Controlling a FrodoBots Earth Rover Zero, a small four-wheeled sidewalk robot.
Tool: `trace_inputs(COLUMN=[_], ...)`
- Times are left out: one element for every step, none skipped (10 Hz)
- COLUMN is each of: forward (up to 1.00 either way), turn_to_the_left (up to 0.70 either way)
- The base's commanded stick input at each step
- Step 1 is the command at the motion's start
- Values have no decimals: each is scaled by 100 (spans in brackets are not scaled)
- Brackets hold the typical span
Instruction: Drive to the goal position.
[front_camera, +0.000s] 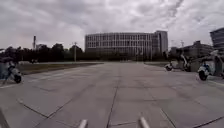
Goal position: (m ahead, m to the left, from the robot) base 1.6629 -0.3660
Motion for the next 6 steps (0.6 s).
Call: trace_inputs(forward=[70,70,70,70,70,70], turn_to_the_left=[-35,-31,-21,-11,-1,0])
